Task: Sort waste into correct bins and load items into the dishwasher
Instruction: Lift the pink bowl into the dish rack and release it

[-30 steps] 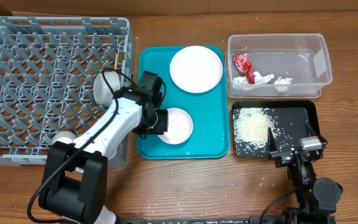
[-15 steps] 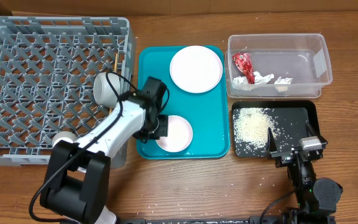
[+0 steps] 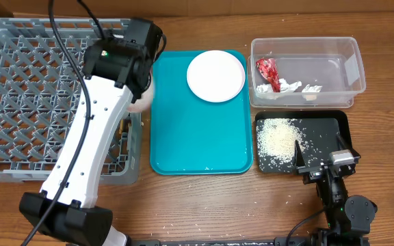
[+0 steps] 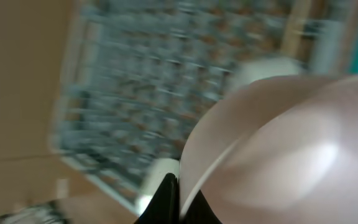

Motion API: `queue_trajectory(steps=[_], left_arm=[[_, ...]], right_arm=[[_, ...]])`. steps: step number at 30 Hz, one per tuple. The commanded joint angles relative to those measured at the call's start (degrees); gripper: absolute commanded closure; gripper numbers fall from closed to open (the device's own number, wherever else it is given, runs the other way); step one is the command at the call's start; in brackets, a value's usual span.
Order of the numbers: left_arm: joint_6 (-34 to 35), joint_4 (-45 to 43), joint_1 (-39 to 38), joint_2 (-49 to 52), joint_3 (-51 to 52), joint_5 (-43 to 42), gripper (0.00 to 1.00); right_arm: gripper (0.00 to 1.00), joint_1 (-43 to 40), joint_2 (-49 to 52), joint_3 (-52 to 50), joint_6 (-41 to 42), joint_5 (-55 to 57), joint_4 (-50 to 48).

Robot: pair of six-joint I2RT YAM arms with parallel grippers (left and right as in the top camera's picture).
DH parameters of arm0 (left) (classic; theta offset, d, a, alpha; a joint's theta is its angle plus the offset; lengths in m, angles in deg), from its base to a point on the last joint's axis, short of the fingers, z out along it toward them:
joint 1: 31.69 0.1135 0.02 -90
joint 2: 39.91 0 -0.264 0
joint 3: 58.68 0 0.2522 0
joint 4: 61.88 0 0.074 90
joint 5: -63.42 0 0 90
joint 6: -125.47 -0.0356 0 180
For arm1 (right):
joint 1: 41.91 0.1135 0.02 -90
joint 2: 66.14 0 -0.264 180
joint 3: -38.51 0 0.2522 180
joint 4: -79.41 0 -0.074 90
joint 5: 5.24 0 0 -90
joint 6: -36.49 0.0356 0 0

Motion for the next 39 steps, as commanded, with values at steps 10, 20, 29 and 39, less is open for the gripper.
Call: queue_trajectory(steps=[10, 20, 29, 39], left_arm=[[3.76, -15.65, 11.67, 1.29, 14.49, 28.00, 0.96], [-8.83, -37.51, 13.51, 1.38, 27.10, 26.36, 0.96], [-14.38, -44.65, 14.08, 3.58, 29.44, 26.40, 0.96], [-14.34, -41.55, 12.96, 8.76, 29.38, 26.34, 0.96]], right_arm=[[0.00, -0.26, -0.68, -0.61, 0.33, -0.04, -0.37], [0.00, -0.26, -0.68, -0.61, 0.33, -0.04, -0.35], [0.00, -0.26, -0.68, -0.61, 0.33, -0.02, -0.37], [0.00, -0.26, -0.68, -0.61, 0.33, -0.02, -0.37]])
